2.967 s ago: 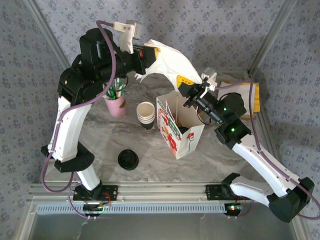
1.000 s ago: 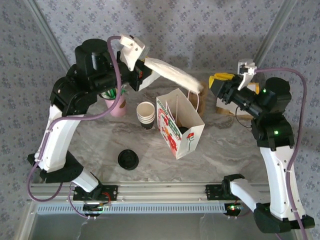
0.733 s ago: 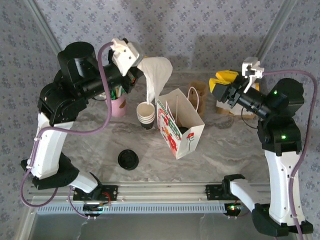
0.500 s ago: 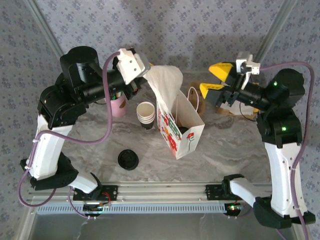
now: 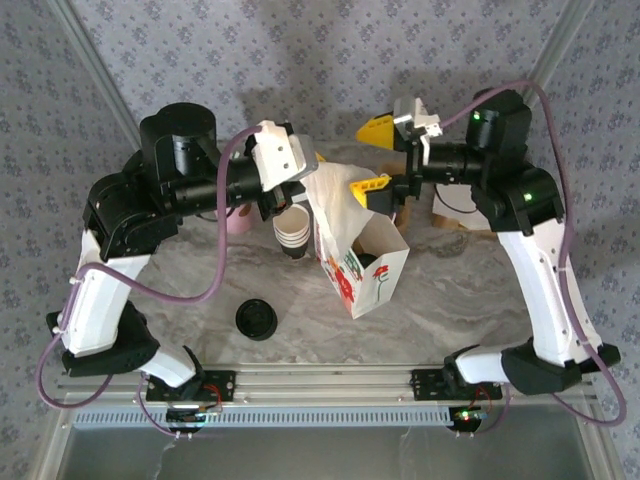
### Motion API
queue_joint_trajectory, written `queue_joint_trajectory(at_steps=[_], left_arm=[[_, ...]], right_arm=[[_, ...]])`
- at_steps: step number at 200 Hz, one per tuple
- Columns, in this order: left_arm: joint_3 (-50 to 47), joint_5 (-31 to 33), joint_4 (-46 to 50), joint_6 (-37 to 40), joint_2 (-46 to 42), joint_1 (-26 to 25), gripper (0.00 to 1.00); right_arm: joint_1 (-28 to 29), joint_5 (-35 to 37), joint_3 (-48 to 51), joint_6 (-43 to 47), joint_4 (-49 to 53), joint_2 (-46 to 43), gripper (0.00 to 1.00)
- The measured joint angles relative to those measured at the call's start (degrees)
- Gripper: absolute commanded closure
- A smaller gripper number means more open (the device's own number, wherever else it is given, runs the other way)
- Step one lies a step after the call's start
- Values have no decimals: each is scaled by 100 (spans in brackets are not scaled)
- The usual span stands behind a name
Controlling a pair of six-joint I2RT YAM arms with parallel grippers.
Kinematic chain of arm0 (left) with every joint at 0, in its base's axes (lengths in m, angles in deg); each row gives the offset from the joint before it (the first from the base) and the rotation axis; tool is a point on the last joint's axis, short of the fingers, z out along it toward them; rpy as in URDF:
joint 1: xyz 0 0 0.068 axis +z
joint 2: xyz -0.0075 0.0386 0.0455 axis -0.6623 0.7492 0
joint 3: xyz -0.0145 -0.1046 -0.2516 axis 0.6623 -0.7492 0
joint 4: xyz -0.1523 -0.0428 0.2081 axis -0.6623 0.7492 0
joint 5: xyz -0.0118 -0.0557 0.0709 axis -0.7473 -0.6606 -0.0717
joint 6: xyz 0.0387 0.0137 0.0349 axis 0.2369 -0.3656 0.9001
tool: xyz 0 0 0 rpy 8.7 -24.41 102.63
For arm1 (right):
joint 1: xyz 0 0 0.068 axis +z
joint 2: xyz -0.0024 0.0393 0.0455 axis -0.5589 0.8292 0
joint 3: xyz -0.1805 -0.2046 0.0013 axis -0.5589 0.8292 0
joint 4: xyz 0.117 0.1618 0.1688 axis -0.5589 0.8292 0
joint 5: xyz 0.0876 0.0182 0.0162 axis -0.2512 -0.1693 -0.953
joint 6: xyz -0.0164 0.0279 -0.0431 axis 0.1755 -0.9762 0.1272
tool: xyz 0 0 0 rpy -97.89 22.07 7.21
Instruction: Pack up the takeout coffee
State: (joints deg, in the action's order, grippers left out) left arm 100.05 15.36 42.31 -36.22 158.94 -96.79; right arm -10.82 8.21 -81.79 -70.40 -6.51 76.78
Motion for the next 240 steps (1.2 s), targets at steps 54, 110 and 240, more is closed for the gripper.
queue_joint_trajectory(at_steps=[54,110,240], left_arm=[[37,-96,-2,-48,114,0,100],[37,-92,-13,-212,170,0,100],[-820,660,-262,-1043,-619,330,0]], right_arm=[[404,-125,-72,339,511,286,34],[680,-105,-72,498,627,291,81],[417,2140,1139,-638,-402,-804,100]])
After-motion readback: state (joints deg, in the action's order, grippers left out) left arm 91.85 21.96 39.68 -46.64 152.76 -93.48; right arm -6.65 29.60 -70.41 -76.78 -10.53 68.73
